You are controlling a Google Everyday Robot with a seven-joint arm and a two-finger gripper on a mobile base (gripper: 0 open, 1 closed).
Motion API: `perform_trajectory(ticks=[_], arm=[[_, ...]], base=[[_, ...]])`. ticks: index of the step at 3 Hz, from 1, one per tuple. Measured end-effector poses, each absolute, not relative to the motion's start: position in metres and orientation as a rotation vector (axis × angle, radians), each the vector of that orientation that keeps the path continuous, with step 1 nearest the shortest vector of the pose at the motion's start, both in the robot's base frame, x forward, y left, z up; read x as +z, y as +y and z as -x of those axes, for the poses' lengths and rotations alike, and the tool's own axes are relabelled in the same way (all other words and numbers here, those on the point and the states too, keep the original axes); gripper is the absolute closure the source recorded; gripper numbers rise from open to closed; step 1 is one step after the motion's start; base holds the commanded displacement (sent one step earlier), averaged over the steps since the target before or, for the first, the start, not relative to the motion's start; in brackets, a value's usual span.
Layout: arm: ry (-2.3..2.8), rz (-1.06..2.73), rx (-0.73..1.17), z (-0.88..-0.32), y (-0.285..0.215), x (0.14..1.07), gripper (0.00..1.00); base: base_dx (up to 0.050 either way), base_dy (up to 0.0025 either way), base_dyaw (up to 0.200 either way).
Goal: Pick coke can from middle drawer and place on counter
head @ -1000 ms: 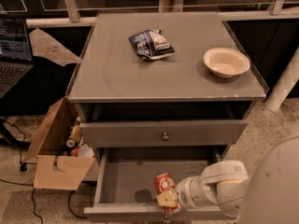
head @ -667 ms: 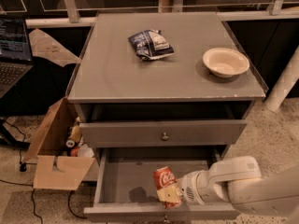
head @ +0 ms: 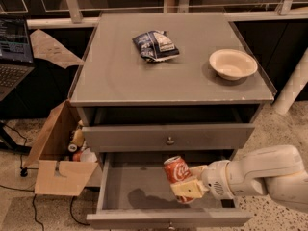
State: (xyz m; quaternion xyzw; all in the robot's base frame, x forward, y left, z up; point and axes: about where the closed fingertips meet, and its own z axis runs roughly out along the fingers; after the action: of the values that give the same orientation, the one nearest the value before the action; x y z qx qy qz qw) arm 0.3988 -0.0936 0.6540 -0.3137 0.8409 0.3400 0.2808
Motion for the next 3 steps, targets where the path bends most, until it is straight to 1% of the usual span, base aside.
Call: perform_trajectory(ticks=[1,2,3], arm=[[2.205,0.987,0.909,-0.388,-0.094,0.657,1.00],[2.204,0.988,0.909,-0.388,-0.094,0.657,1.00],[2.092,1.106,0.914,-0.366,-0.084,0.677,1.00]], base=[[0.000,0.00000,0.000],[0.000,0.00000,0.000],[0.000,0.00000,0.000]])
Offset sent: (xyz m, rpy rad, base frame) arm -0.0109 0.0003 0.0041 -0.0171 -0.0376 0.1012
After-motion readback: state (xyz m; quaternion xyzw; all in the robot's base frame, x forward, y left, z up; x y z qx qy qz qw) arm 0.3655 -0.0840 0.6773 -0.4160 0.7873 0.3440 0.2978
